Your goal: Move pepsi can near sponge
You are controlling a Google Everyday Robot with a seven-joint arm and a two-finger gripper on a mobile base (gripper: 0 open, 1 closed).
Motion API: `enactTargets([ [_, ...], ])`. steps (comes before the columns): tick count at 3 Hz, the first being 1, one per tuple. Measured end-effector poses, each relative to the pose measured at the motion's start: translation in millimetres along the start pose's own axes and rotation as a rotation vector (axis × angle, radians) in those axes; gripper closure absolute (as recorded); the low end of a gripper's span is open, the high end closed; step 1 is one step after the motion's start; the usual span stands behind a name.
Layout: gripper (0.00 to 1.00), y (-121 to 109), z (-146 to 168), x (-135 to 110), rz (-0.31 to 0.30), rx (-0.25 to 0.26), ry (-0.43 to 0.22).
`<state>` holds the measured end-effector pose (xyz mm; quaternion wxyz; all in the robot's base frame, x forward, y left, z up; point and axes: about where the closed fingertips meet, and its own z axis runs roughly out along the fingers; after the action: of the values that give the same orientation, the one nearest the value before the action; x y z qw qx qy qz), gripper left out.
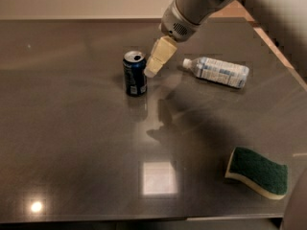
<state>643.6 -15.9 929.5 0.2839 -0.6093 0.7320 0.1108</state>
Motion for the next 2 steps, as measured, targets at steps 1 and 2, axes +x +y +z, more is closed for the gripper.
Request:
enactTargets([
  [1,0.00,1,19,-12,-0.016,-0.026,0.000],
  [2,0.00,5,33,-20,-0.025,-0.060,-0.002],
])
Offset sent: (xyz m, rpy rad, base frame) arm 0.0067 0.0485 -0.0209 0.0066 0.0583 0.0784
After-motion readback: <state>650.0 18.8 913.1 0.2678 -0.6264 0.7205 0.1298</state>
